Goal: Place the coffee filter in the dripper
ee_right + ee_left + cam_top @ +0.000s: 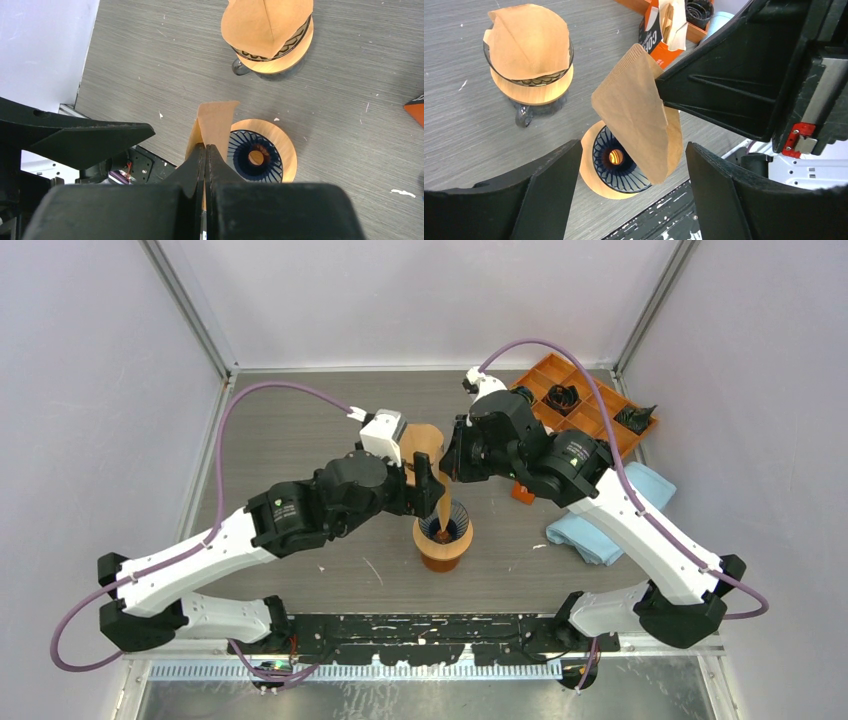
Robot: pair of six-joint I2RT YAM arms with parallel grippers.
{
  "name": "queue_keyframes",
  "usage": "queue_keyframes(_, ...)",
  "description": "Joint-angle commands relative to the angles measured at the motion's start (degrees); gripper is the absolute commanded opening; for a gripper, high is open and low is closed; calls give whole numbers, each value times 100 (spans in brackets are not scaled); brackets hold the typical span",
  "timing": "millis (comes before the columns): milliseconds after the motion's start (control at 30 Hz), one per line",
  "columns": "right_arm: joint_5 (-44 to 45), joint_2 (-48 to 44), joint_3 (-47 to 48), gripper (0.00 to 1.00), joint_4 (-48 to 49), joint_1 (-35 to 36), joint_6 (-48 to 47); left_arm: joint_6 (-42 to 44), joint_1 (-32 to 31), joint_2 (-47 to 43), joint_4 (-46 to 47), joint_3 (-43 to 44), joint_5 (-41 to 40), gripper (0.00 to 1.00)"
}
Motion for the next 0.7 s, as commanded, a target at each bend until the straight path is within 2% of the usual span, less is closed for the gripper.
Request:
queue_keyframes(0,153,-46,250,1,186,80,140,63,-100,46,186,186,-615,78)
queue_keyframes(367,123,-138,182,1,276,91,88,97,-152,251,-68,276,-903,75)
queue_keyframes(667,-59,-297,78,1,423,91,88,40,-147,274,-461,322,-1049,59)
